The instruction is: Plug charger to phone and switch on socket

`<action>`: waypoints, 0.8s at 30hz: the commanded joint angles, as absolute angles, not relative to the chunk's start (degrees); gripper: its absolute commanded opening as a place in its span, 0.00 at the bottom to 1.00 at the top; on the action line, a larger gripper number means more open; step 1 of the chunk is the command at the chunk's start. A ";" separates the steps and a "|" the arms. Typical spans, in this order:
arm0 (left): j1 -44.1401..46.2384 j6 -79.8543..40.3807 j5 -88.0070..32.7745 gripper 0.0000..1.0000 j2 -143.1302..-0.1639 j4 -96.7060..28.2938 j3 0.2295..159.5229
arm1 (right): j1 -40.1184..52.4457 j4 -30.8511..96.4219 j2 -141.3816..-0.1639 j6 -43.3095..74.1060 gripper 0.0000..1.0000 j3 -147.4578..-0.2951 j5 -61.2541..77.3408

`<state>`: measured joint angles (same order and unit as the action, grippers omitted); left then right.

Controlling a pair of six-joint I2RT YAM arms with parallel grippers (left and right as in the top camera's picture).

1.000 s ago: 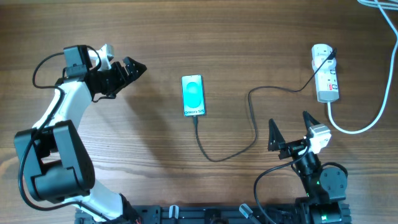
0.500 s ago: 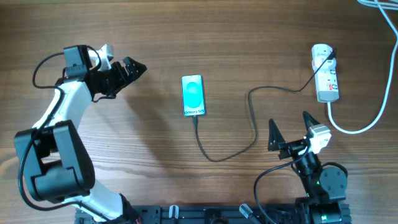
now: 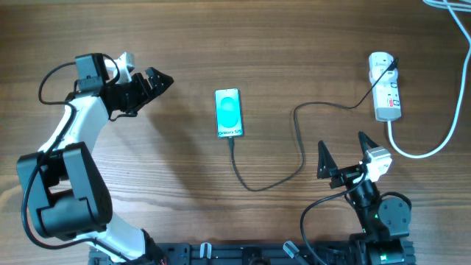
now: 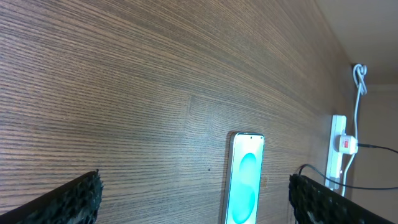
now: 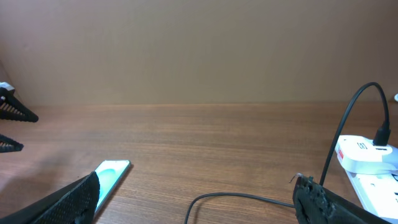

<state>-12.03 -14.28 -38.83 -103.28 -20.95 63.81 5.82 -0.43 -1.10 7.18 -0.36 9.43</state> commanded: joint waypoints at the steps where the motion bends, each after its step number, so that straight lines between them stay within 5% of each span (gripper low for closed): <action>1: -12.12 -14.17 -39.03 1.00 -103.07 -20.82 63.70 | 6.04 -0.71 -0.21 6.13 1.00 -0.30 9.91; 24: -9.23 -14.15 -31.88 1.00 -99.81 -20.62 63.70 | 6.04 -0.71 -0.21 6.13 0.99 -0.30 9.91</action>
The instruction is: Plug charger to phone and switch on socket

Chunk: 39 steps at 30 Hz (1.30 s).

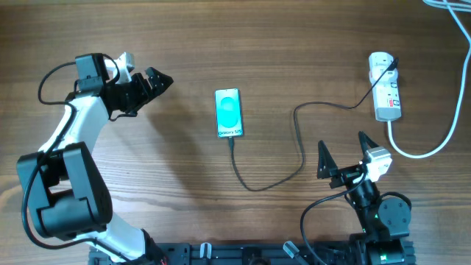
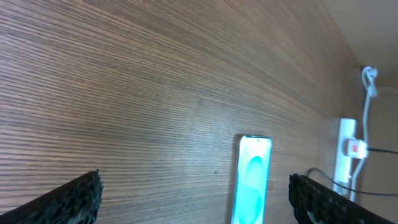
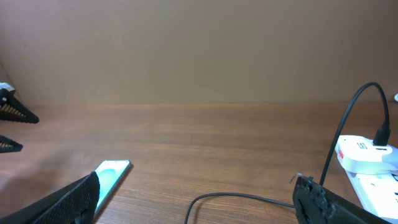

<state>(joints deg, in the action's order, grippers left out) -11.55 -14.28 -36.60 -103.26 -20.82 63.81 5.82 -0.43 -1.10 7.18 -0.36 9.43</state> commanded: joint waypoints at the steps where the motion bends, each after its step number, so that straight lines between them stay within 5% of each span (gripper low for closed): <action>1: -8.43 -14.15 -30.87 1.00 -98.45 -20.62 63.70 | 6.04 -0.71 -0.21 6.11 1.00 -0.30 9.91; 16: 9.96 -13.08 -28.86 1.00 -81.73 -20.47 63.68 | 6.04 -0.71 -0.21 6.11 1.00 -0.30 9.91; 22: 10.39 -10.68 -17.93 1.00 -78.70 -17.08 56.05 | 6.04 -0.71 -0.21 6.13 1.00 -0.30 9.91; 32: 10.22 -10.72 -10.02 1.00 -68.64 12.91 26.17 | 6.04 -0.71 -0.21 6.13 1.00 -0.30 9.91; 39: 4.51 -11.16 -9.76 1.00 -56.90 16.10 11.66 | 6.04 -0.71 -0.21 6.13 1.00 -0.30 9.91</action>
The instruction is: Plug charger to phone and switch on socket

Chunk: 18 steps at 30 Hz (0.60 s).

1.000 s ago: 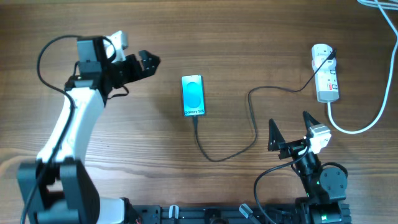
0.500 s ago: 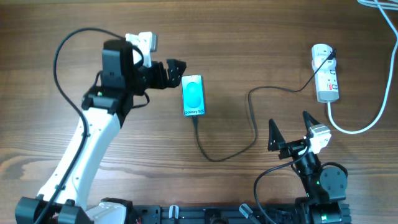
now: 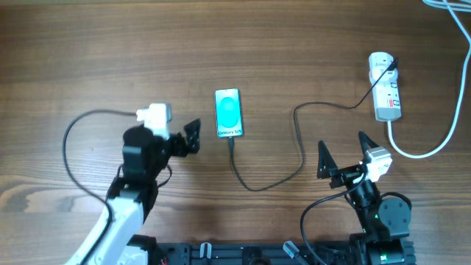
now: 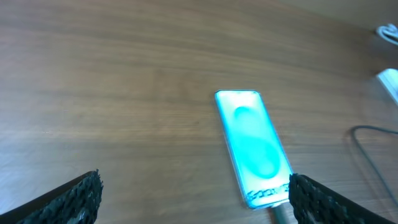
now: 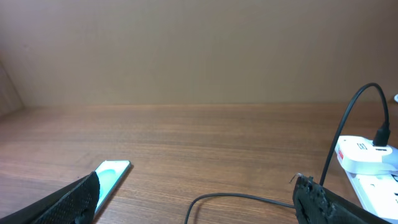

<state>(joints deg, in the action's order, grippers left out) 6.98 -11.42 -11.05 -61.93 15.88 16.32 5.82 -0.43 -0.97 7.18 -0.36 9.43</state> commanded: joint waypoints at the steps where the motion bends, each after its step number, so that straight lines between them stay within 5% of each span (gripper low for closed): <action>1: 3.88 -11.14 -9.74 1.00 -55.24 16.10 10.31 | 6.04 -0.71 -0.21 6.11 1.00 -0.30 9.91; 8: 0.80 -11.14 -9.76 1.00 -42.00 16.08 1.19 | 6.04 -0.71 -0.21 6.13 1.00 -0.30 9.91; 18: -0.82 -10.87 -4.23 1.00 -19.27 -3.60 0.34 | 6.04 -0.71 -0.21 6.13 1.00 -0.30 9.91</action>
<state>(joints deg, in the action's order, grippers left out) -0.45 -11.44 -8.64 -27.20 1.76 0.62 5.82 -0.40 -0.89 7.18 -0.36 9.43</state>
